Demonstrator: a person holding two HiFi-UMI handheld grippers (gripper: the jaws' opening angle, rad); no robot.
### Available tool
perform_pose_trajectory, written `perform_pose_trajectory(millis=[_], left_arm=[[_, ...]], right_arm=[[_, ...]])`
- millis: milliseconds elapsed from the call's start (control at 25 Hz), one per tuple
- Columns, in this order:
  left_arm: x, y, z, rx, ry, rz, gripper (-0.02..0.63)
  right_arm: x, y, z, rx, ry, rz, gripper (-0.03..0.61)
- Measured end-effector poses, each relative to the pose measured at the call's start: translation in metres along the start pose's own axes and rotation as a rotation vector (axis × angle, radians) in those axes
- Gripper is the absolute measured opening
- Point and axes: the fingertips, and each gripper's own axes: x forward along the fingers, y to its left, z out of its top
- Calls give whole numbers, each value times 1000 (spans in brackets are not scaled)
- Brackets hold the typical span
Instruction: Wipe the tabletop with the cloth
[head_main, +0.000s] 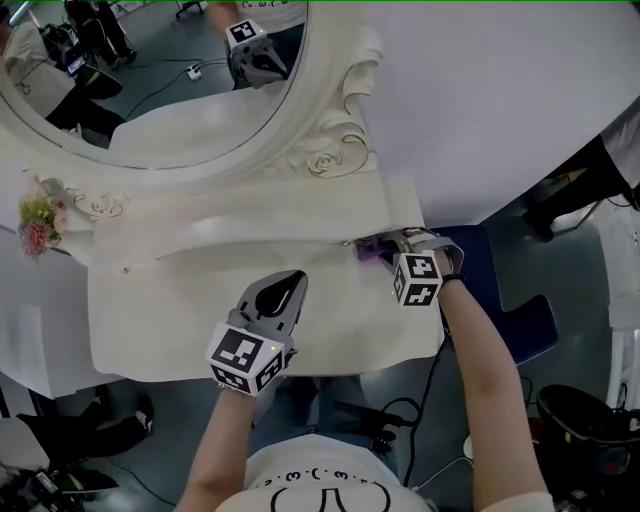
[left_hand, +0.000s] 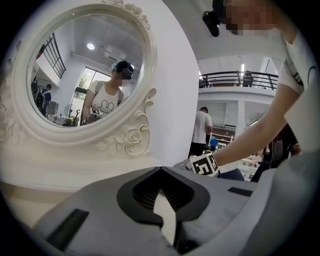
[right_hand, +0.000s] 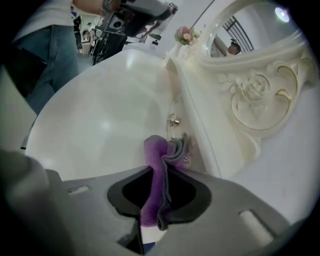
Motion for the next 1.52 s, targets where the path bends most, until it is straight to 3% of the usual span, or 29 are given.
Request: perform_pose_trajectory(millis=[280, 480, 640, 960, 1520], left_arm=[[-3, 4, -9, -16, 12, 24, -2], [-2, 5, -8, -14, 11, 25, -2], [-4, 2, -6, -15, 6, 19, -2], [-14, -6, -10, -17, -5, -23, -2], [-40, -11, -10, -34, -32, -80, -2]], right_arm=[[3, 8, 36, -23, -156, 53, 72], [3, 11, 46, 21, -176, 104, 69], [-13, 36, 49, 67, -199, 232, 69], [-59, 127, 68, 134, -230, 518, 69], [-123, 247, 86, 263, -203, 817, 69]])
